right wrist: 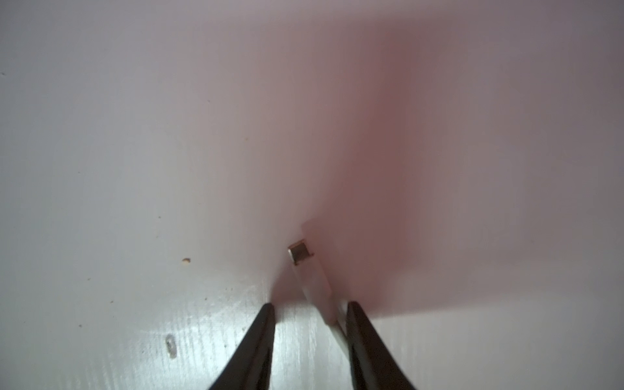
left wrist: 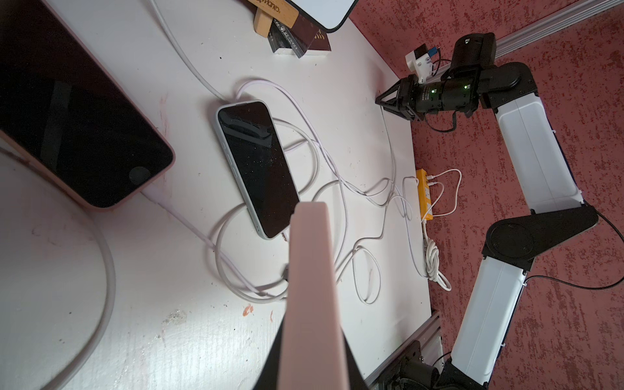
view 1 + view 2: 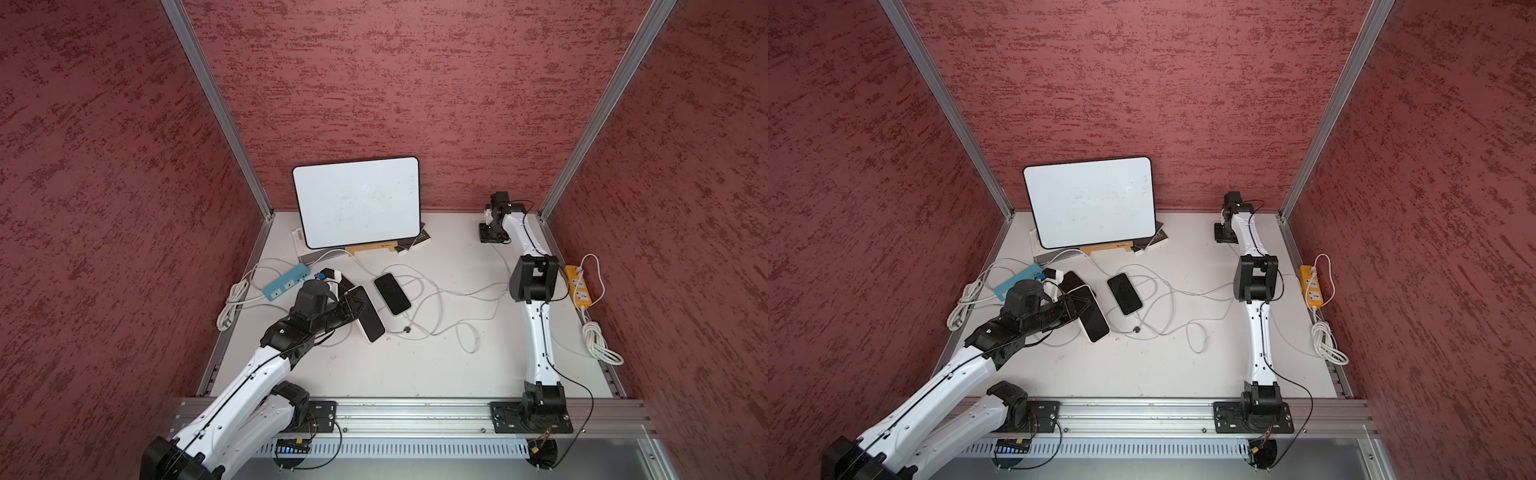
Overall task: Plug the charging cable into the phone
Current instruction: Pick up the charging cable from the center of the board.
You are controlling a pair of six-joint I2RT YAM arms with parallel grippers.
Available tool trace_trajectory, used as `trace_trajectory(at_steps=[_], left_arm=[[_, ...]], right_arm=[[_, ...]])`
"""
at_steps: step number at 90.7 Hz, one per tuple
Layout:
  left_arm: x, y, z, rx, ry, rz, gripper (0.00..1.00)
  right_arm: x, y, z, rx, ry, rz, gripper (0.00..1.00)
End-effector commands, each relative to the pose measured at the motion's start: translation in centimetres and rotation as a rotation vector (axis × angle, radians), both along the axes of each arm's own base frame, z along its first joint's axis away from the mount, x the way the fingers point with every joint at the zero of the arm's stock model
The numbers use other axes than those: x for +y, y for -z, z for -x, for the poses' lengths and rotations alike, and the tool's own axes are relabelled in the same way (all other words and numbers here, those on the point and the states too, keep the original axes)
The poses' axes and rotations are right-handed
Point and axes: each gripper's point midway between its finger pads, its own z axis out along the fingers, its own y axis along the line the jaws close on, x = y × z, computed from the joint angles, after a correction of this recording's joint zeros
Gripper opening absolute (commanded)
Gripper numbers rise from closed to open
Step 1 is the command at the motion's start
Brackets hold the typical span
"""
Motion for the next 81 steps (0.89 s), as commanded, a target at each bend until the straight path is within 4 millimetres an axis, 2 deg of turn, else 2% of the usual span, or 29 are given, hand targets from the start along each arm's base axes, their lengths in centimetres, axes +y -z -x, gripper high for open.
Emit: trace_trajectory(at_steps=[1, 13, 22, 28, 37, 47, 55, 60, 70, 75, 81], left_arm=[[-0.3, -1.4, -0.4, -0.06, 0.013, 0.033, 0.0], [-0.3, -1.2, -0.3, -0.058, 0.01, 0.033, 0.0], [-0.2, -1.2, -0.3, -0.059, 0.009, 0.034, 0.0], [-0.2, -1.2, -0.3, -0.059, 0.006, 0.039, 0.0], [-0.1, -1.3, -0.2, -0.062, 0.0, 0.044, 0.0], [-0.1, -1.4, -0.2, -0.064, -0.006, 0.049, 0.0], [-0.1, -1.7, -0.2, -0.069, -0.007, 0.052, 0.0], [-0.1, -2.0, -0.3, -0.078, -0.01, 0.053, 0.0], [0.0, -3.1, -0.9, -0.106, -0.018, 0.056, 0.0], [0.0, -4.0, -1.3, -0.126, -0.017, 0.064, 0.0], [0.0, -5.3, -1.8, -0.154, -0.02, 0.07, 0.0]], right_arm=[[-0.5, 2.6, 0.7, 0.055, 0.012, -0.005, 0.28], [-0.6, 2.6, 0.4, 0.045, 0.022, -0.003, 0.23], [-0.3, 2.1, 0.3, 0.036, 0.025, -0.019, 0.12], [0.1, 1.5, 0.3, 0.03, 0.027, -0.035, 0.0], [1.3, -0.2, 0.2, 0.007, 0.01, -0.061, 0.0], [3.8, -3.9, -0.1, -0.056, -0.016, -0.147, 0.0], [5.8, -8.2, 0.1, -0.13, -0.033, -0.234, 0.0], [7.7, -11.0, 0.6, -0.179, -0.061, -0.321, 0.0], [11.5, -16.5, 2.7, -0.285, -0.121, -0.471, 0.0], [13.5, -18.8, 4.5, -0.334, -0.169, -0.502, 0.0], [16.2, -20.5, 7.3, -0.383, -0.249, -0.498, 0.0]])
